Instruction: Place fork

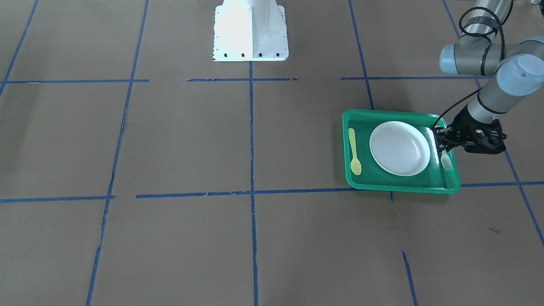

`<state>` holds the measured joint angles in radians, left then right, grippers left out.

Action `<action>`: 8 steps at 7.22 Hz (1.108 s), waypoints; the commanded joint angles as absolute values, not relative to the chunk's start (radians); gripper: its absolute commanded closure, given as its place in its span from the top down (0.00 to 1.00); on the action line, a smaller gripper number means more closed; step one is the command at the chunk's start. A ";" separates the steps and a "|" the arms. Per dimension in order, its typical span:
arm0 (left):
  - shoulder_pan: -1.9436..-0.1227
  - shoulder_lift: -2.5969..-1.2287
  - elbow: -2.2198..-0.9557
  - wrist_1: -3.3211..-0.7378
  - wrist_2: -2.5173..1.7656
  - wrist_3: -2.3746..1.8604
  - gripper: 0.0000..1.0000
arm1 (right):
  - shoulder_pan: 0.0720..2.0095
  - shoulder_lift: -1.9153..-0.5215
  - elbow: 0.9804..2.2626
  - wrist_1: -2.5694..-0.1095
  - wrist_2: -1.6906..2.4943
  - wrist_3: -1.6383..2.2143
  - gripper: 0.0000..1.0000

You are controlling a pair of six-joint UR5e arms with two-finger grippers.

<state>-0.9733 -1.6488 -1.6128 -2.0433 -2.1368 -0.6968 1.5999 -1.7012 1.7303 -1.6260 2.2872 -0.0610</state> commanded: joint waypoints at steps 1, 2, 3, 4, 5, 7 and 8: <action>-0.974 -1.649 -1.611 -2.043 -2.137 -0.681 1.00 | 1.600 -1.701 1.730 -1.626 2.287 -0.061 1.00; -0.976 -1.649 -1.614 -2.043 -2.137 -0.683 1.00 | 1.600 -1.701 1.730 -1.626 2.287 -0.061 1.00; -0.995 -1.654 -1.621 -2.042 -2.144 -0.683 1.00 | 1.600 -1.701 1.730 -1.626 2.287 -0.060 1.00; -1.046 -1.654 -1.658 -2.033 -2.151 -0.675 1.00 | 1.600 -1.701 1.729 -1.626 2.287 -0.061 1.00; -1.101 -1.646 -1.704 -2.020 -2.151 -0.591 1.00 | 1.600 -1.701 1.730 -1.626 2.287 -0.060 1.00; -1.231 -1.660 -1.759 -1.836 -2.149 -0.267 1.00 | 1.600 -1.701 1.729 -1.626 2.287 -0.061 1.00; -1.294 -1.658 -1.761 -1.788 -2.149 -0.126 1.00 | 1.600 -1.701 1.730 -1.626 2.287 -0.061 1.00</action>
